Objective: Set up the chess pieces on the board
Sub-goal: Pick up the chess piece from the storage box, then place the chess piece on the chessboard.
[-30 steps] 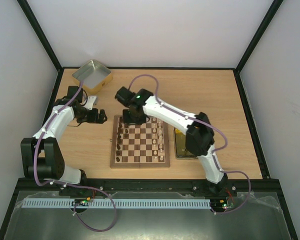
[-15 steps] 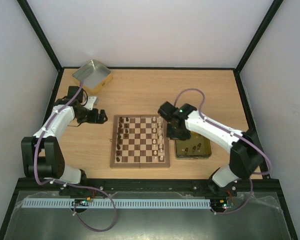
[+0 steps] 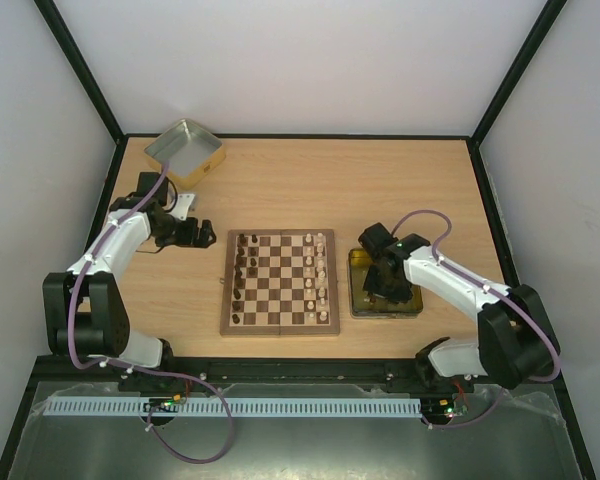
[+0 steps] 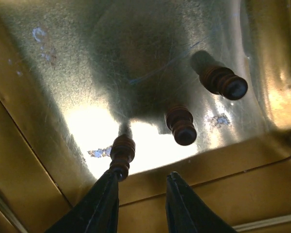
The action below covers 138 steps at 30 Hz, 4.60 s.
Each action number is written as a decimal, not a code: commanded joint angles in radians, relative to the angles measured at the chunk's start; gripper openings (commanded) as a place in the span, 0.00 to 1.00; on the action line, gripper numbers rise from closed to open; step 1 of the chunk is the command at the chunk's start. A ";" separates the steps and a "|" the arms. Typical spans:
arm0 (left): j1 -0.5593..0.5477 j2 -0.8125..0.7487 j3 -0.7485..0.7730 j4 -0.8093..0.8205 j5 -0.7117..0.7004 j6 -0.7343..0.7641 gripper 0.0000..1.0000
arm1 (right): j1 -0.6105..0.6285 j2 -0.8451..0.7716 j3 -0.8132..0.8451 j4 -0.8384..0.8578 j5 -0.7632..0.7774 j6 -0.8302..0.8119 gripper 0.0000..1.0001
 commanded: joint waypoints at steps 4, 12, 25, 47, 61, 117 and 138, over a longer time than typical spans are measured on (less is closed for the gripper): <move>-0.008 -0.006 -0.012 -0.010 -0.007 0.000 1.00 | -0.060 0.034 -0.023 0.102 -0.034 -0.055 0.26; -0.007 -0.019 -0.016 -0.009 -0.012 -0.001 1.00 | -0.069 0.068 -0.006 0.107 -0.052 -0.077 0.26; -0.007 -0.014 -0.015 -0.008 -0.010 -0.003 1.00 | -0.069 0.069 -0.039 0.119 -0.085 -0.094 0.20; -0.023 0.005 -0.009 -0.009 -0.007 -0.001 1.00 | -0.069 0.061 0.163 -0.087 0.001 -0.144 0.02; -0.024 0.007 -0.004 -0.010 -0.002 0.001 1.00 | 0.263 0.304 0.620 -0.140 -0.083 -0.017 0.02; -0.012 0.026 0.006 -0.011 -0.005 0.004 1.00 | 0.473 0.996 1.272 -0.230 -0.174 -0.152 0.06; -0.012 0.023 0.001 -0.008 -0.006 0.003 1.00 | 0.474 0.967 1.279 -0.234 -0.152 -0.148 0.20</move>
